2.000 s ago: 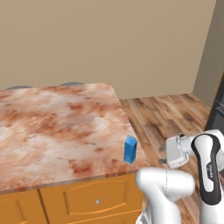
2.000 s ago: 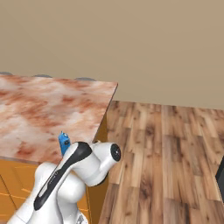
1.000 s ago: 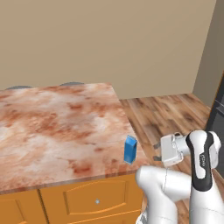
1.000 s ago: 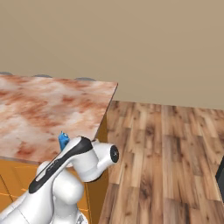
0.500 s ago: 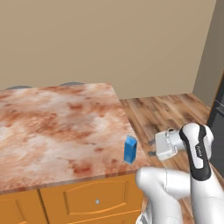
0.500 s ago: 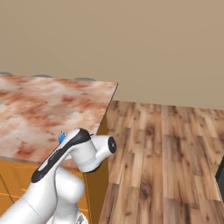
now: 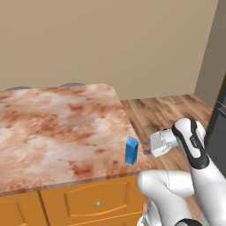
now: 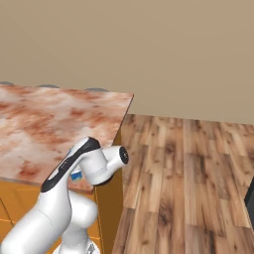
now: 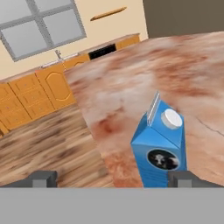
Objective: Pick the milk from the counter and place it in the open cabinet.
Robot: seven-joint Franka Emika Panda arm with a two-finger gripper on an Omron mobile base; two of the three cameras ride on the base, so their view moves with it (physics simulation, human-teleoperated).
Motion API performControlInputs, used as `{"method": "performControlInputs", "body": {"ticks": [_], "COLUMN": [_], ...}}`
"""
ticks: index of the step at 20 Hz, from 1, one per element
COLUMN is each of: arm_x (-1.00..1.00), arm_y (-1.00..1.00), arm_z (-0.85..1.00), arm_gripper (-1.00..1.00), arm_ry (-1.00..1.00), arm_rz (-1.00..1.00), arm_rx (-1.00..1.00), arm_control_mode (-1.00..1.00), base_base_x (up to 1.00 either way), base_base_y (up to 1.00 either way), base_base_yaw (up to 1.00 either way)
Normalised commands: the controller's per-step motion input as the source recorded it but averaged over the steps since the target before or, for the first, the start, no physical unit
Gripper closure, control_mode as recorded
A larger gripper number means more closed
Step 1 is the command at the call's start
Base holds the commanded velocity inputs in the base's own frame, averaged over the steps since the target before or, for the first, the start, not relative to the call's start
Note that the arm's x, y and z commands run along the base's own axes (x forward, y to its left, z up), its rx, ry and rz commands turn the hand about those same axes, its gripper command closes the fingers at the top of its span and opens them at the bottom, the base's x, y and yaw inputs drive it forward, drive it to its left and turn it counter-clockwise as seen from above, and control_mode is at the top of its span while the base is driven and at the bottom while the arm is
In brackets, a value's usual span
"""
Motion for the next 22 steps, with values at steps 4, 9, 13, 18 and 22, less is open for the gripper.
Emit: {"method": "performControlInputs", "body": {"ticks": [4, 9, 13, 18, 22], "arm_x": [0.05, 0.05, 0.02, 0.05, 0.08], "arm_y": [0.18, 0.17, 0.34, 0.49, 0.25], "arm_z": [-0.38, -0.22, -0.24, -0.28, -0.17], "arm_gripper": [-1.00, -1.00, -1.00, -1.00, -1.00], "arm_ry": [0.03, 0.00, 0.01, 0.04, 0.09], "arm_rz": [-0.08, -0.10, -0.12, -0.12, -0.07], "arm_rx": [0.02, 0.00, 0.00, 0.00, -0.04], "arm_control_mode": [-1.00, -1.00, -1.00, -1.00, -1.00], "base_base_x": [0.00, 0.00, 0.00, 0.00, 0.00], "base_base_y": [0.00, 0.00, 0.00, 0.00, 0.00], "base_base_yaw": [0.00, 0.00, 0.00, 0.00, 0.00]}}
